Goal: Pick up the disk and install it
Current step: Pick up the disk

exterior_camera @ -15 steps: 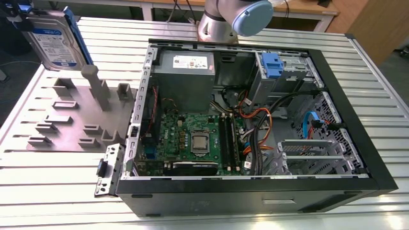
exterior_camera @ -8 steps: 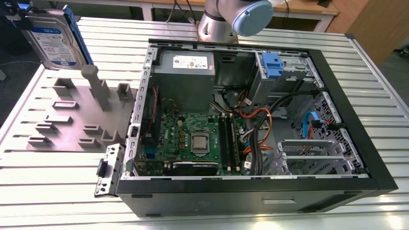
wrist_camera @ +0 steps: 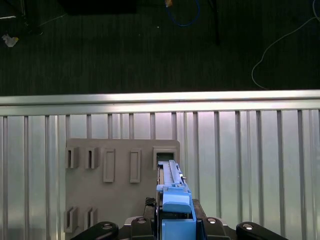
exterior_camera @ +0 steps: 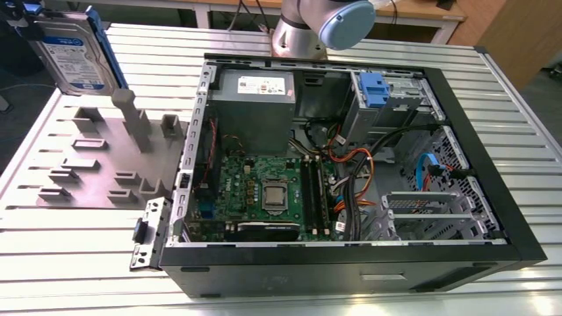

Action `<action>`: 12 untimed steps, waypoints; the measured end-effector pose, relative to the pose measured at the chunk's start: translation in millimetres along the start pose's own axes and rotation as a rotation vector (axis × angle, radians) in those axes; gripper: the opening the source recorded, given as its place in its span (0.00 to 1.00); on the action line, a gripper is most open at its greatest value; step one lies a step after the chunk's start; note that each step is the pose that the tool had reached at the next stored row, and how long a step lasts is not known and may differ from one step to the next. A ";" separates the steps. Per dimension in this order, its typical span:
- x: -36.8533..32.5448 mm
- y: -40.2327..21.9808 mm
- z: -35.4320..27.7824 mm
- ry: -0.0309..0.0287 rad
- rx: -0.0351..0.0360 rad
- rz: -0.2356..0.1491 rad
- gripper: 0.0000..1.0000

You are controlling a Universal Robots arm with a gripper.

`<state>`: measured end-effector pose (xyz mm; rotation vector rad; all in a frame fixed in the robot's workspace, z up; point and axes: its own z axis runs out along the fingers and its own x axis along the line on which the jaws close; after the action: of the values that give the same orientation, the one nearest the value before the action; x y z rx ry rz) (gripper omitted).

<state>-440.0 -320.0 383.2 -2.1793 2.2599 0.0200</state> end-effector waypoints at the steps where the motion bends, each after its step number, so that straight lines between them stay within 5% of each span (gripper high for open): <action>1: 0.0 0.0 -0.2 0.0000 0.0000 0.000 0.36; 12: 0.0 0.0 -2.7 0.0000 -0.0001 0.000 0.36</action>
<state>-440.0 -320.0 386.0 -2.1793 2.2600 0.0202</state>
